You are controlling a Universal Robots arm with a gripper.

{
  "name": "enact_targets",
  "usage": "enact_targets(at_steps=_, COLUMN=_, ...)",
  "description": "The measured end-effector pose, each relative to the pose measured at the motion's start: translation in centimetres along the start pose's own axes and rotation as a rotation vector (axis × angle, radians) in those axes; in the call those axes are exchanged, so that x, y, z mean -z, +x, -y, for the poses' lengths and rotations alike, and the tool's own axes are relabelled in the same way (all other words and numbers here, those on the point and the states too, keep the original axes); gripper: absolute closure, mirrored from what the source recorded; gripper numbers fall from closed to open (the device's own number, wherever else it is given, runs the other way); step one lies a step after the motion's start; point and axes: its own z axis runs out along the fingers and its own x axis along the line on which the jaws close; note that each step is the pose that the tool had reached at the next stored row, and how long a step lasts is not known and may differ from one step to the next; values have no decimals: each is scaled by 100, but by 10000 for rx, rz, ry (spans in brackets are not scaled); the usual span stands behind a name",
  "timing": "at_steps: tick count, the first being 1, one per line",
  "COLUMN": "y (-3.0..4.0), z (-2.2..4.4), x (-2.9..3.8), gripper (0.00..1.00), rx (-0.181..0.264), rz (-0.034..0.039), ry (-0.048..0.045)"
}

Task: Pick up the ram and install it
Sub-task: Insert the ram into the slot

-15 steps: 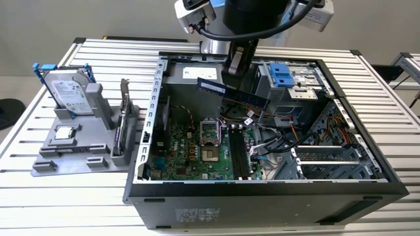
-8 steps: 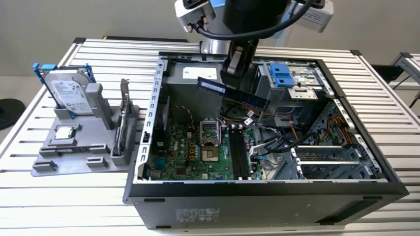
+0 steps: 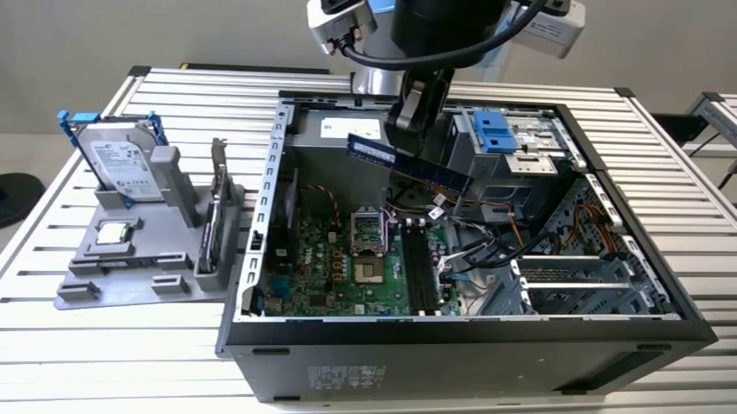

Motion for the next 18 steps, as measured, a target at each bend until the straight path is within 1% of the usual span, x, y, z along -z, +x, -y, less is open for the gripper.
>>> enact_targets(at_steps=18, y=0, z=0, x=0, gripper=100, rx=-832, rz=-33, ry=10)
